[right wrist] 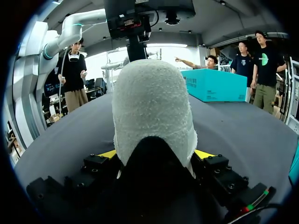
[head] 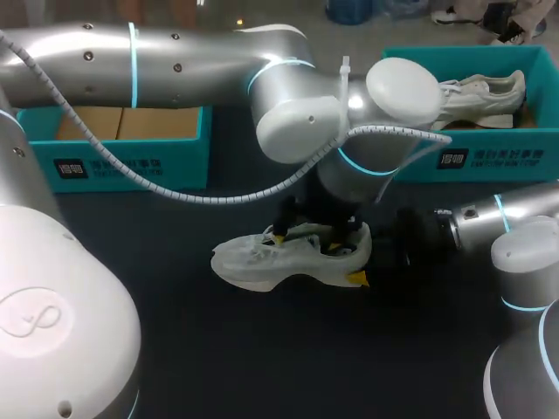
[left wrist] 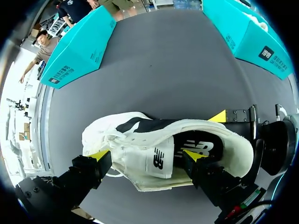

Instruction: Take the shoe out of the shoebox, open the shoe tongue, remove and reinsert the insole, then place the shoe into the shoebox

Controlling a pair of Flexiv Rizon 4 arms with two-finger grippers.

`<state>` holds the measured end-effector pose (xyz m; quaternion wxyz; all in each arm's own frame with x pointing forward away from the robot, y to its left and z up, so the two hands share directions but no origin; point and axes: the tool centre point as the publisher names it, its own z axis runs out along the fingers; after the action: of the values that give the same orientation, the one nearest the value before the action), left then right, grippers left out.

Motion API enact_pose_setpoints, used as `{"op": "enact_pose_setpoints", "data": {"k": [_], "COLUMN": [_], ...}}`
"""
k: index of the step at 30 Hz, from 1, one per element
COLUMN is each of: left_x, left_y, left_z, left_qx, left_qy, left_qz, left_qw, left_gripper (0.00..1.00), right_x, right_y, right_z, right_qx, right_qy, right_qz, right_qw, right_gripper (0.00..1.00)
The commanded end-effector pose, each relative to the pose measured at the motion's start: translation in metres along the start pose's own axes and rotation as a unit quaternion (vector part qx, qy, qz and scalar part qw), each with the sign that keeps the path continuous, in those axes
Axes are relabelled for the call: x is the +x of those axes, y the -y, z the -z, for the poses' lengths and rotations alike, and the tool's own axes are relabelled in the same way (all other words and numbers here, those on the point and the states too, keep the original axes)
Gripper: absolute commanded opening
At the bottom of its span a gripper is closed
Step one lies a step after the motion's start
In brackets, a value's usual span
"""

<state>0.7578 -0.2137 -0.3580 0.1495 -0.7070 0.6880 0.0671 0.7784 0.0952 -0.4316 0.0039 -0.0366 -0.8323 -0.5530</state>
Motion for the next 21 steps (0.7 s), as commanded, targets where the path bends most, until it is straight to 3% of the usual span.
{"op": "enact_pose_setpoints", "data": {"k": [1, 3, 4, 5, 6, 21], "left_x": [0.000, -0.007, -0.010, -0.012, -0.015, -0.045], "left_y": [0.001, 0.001, 0.001, 0.001, 0.001, 0.008], "left_z": [-0.009, -0.011, -0.011, -0.011, -0.011, 0.026], "left_qx": [-0.004, -0.018, -0.017, -0.016, -0.016, -0.010], "left_qy": [0.011, 0.014, 0.016, 0.016, 0.017, -0.026], "left_qz": [-0.001, 0.000, 0.001, 0.001, 0.002, -0.012], "left_qw": [1.000, 1.000, 1.000, 1.000, 1.000, 1.000], "left_gripper": [1.00, 1.00, 0.54, 0.30, 0.00, 0.00], "right_x": [0.001, 0.001, 0.001, 0.001, 0.001, 0.001], "right_y": [0.003, 0.003, 0.003, 0.003, 0.003, 0.003], "right_z": [-0.004, -0.004, -0.004, -0.004, -0.004, -0.004], "right_qx": [0.001, 0.001, 0.001, 0.001, 0.001, 0.001], "right_qy": [0.001, 0.001, 0.001, 0.001, 0.001, 0.001], "right_qz": [0.000, 0.000, 0.000, 0.000, 0.000, 0.000], "right_qw": [1.000, 1.000, 1.000, 1.000, 1.000, 1.000], "right_gripper": [0.00, 0.00, 0.00, 0.00, 0.00, 0.00]}}
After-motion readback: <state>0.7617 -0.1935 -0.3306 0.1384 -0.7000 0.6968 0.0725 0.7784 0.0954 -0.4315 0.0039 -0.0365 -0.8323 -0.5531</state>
